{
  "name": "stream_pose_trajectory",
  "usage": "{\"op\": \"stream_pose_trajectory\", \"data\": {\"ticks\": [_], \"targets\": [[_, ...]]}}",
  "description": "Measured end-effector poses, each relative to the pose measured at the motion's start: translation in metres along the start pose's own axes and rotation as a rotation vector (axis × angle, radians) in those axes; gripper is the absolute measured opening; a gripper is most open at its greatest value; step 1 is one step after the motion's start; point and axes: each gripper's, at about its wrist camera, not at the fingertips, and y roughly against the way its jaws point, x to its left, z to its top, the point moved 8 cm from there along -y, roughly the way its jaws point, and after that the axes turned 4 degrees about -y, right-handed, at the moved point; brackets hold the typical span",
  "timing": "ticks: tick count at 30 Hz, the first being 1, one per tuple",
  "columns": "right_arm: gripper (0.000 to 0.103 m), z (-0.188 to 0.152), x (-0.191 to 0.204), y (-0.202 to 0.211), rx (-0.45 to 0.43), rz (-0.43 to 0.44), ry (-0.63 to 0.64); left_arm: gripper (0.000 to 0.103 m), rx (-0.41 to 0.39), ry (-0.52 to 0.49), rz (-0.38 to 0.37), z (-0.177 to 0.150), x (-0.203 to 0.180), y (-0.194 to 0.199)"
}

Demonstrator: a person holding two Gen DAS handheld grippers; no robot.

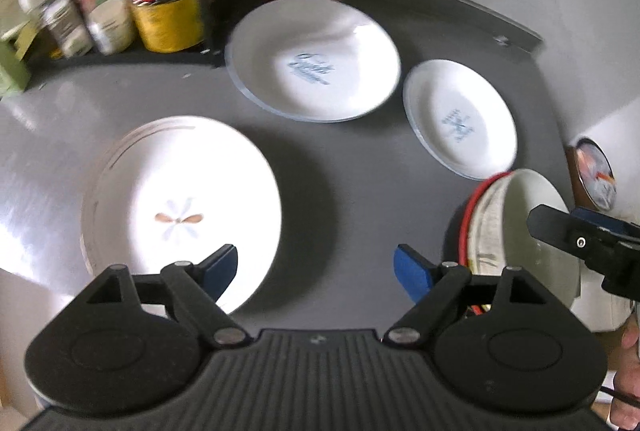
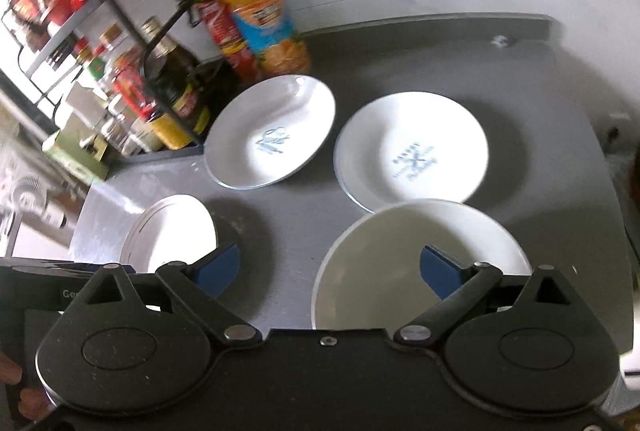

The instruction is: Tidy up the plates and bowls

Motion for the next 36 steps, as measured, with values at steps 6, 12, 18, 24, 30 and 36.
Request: {"op": "stream_pose_trajectory", "data": {"ticks": [6,12,18,24,30,36], "targets": [[0.098,0.005,0.024,-0.016,0.027,0.032,0.084,0.084,-0.007,0.080,0.050,-0.005,0.025,0.007],[0.098,0.004,0.047,-0.029,0.058,0.048,0.181,0.084,-0.010,0.168,0.089,-0.009,0.050,0.017],[0.098,0.005,0.064,-0.036,0.071,0.061,0.238,0.084,-0.021,0.206,0.127,-0.006,0.075,0.026],[0.098,0.003,0.075,-0.039,0.077,0.048,0.241,0.084,-0.018,0.230,0.115,0.004,0.093,0.026],[0.098,0.003,0.086,-0.044,0.063,0.016,0.230,0.084,-0.022,0.199,0.107,0.019,0.108,0.021],[0.098,0.012,0.095,-0.052,0.056,0.006,0.121,0.084,-0.040,0.147,0.074,0.042,0.123,0.011]]}}
